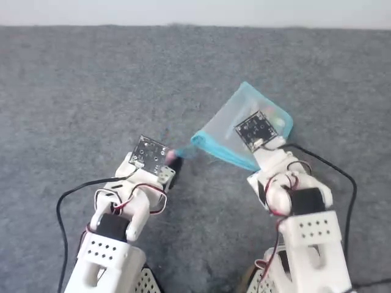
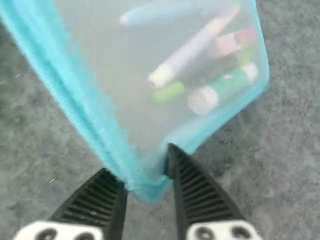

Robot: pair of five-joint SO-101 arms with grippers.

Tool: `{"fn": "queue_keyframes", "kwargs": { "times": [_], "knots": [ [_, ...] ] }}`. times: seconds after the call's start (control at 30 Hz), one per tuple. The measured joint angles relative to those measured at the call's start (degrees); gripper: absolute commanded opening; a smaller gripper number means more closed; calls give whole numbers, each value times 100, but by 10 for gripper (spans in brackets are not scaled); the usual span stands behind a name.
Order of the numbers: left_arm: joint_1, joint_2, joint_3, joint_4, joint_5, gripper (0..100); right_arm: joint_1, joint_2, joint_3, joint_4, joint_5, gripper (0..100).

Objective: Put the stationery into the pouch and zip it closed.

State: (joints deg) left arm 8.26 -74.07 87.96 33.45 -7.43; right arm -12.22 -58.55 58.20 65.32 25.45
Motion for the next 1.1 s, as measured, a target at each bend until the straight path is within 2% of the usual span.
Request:
{"fn": "queue_keyframes", "kwargs": {
  "times": [0.13, 0.33, 0.47, 0.6, 0.87, 1.1],
  "knots": [
    [123, 0, 0, 62, 0, 254, -448, -404, 44, 352, 26, 336],
    [141, 0, 0, 62, 0, 254, -1116, -536, 211, 440, 141, 347],
    [176, 0, 0, 62, 0, 264, -1160, -571, 211, 440, 141, 347],
    [176, 0, 0, 62, 0, 346, -1160, -571, 290, 440, 141, 348],
    [35, 0, -9, 62, 308, 348, -1160, -536, 607, -413, 141, 348],
    [-343, 0, -9, 62, 378, 348, -1160, 774, -97, -695, 105, 347]
  ]
}}
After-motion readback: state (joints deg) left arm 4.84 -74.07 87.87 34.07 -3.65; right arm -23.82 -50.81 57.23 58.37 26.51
